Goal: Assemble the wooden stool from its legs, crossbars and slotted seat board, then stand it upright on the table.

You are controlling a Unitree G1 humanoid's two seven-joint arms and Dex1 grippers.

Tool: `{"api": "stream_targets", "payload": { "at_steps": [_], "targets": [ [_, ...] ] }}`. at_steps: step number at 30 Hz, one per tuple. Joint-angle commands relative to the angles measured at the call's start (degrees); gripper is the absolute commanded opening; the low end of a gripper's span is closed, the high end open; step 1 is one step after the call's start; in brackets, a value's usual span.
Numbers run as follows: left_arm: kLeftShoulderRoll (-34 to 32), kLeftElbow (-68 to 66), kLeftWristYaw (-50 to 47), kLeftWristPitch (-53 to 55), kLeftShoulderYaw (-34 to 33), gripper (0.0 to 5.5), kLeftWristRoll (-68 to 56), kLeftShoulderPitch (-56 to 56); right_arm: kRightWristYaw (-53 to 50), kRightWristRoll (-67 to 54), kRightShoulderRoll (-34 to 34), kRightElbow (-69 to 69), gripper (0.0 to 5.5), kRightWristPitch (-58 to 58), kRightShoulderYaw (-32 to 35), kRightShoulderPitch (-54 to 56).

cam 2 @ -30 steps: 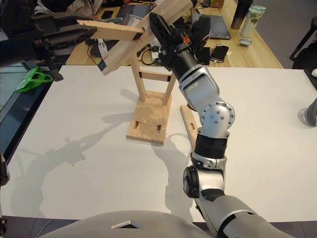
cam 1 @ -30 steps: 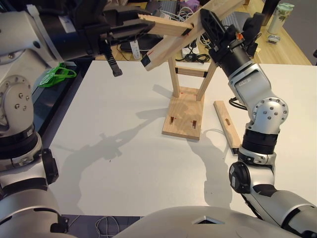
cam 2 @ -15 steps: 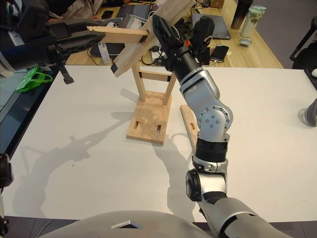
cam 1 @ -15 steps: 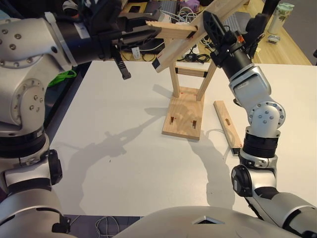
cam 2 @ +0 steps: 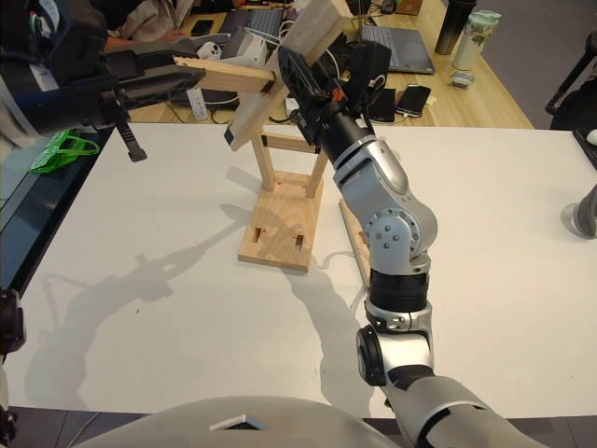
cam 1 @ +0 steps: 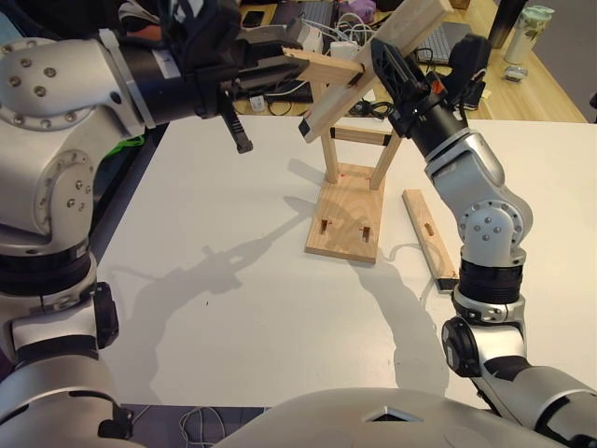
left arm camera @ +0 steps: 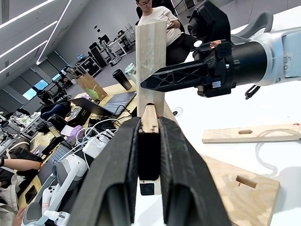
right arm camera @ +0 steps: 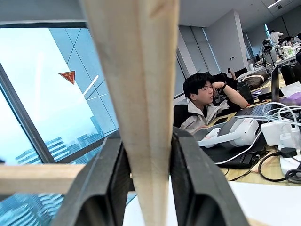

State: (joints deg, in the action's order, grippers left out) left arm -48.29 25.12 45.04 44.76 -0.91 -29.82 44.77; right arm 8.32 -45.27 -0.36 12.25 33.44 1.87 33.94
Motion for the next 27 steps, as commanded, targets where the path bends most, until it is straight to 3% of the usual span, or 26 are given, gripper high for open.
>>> {"api": "stream_targets", "payload": {
  "at_steps": [1,7,18,20,23,27],
  "targets": [
    [1.32,-1.53,-1.68,0.10,-0.63,1.26,0.55,1.51,1.52,-0.65,1.13,1.50,1.01,0.92,-1.28,0.65],
    [1.94,-0.31,-1.75,3.23,-3.34,1.30,-3.37,1.29,0.18,0.17,1.14,1.44,1.01,1.28,-0.33,0.19],
    [-3.97,-0.50,-1.91,8.52,-18.37,1.30,-11.53,-7.29,-6.77,0.11,-0.91,2.33,1.01,4.80,5.61,-2.55],
    [-5.09,-2.79,-1.82,8.40,-21.66,1.30,-10.46,-12.60,-10.48,-1.30,-1.29,3.56,1.01,8.16,7.59,-3.89],
    [-5.62,-7.27,-2.63,5.21,-21.14,1.30,-3.57,-26.33,-21.29,-6.36,-0.17,8.83,1.01,15.19,12.80,-8.23],
    [0.45,-3.51,-10.65,8.12,-20.85,1.30,-2.97,-30.98,-31.73,-10.92,0.54,16.23,1.01,21.13,16.57,-15.26]
  ]
}}
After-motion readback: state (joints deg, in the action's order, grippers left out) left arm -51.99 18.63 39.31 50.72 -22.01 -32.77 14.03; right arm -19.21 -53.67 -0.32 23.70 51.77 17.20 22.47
